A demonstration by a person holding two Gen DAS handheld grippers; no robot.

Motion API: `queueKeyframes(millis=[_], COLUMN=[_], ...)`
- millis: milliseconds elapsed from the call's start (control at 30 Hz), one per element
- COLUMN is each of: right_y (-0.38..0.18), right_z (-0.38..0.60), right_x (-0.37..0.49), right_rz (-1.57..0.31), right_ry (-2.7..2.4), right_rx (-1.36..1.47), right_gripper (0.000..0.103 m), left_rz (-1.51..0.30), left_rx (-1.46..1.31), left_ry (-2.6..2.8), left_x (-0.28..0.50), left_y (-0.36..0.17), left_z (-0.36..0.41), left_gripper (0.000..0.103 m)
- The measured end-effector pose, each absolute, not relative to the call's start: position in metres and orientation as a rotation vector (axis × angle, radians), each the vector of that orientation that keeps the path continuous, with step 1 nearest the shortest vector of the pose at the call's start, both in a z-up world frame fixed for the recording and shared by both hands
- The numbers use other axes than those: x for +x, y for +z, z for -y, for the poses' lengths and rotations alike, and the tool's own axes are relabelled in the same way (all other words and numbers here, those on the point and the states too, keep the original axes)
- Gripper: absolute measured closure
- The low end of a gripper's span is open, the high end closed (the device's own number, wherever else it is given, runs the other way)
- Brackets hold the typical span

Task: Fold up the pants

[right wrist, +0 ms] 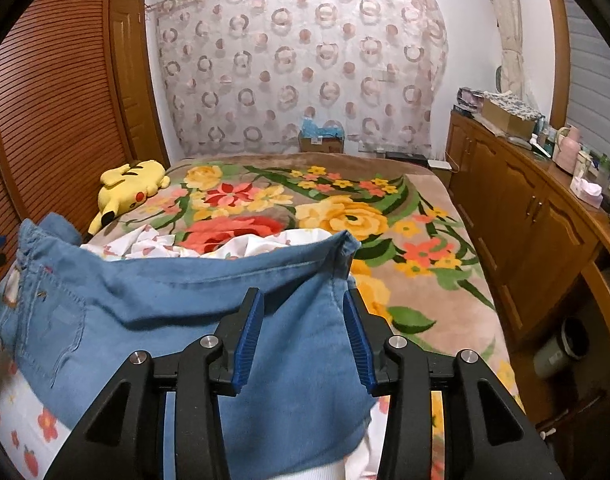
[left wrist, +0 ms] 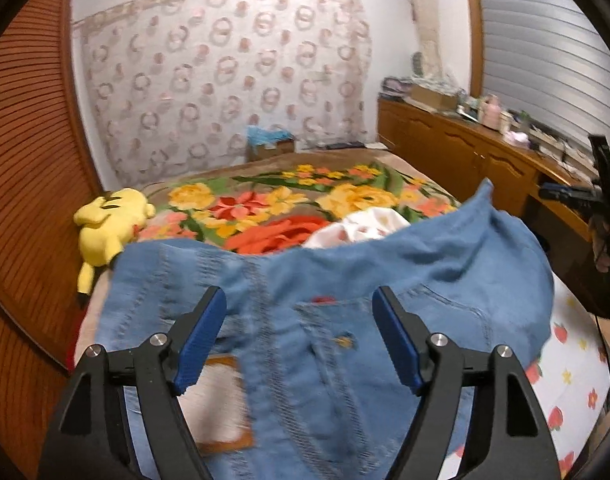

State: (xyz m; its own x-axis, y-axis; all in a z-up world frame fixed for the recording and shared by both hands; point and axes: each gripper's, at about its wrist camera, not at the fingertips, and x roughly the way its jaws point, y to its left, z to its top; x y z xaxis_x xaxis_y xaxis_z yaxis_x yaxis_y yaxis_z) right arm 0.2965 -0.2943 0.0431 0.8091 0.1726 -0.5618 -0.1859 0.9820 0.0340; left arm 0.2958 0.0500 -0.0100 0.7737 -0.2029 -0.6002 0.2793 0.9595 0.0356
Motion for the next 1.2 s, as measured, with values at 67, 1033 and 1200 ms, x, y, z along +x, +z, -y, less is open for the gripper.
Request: queueKeyframes(millis=[67,1033,1200], right_y=[0.039,-0.033,-0.012], right_z=[0.299,0.336,0.334], right_x=[0.288,0.325,0.304], right_rz=[-0.606,-0.85,-0.777], right_ry=[0.19,0.202,0.15], right_rx=[-0.024,0.082,-0.002], right_gripper=[0.06,0.092,0.1], left_rz=[-0.65,-0.73,-0.734], left_rx=[0.126,0.128,0.128], left_ry=[-0.29,-0.351,-0.344], left_x=[0.292,0.265,0.262], left_y=[-0.016,-0.055,-0.056], left_z=[-0.041,-0.009,-0.013], left_gripper=[0.027,0.027,0.027])
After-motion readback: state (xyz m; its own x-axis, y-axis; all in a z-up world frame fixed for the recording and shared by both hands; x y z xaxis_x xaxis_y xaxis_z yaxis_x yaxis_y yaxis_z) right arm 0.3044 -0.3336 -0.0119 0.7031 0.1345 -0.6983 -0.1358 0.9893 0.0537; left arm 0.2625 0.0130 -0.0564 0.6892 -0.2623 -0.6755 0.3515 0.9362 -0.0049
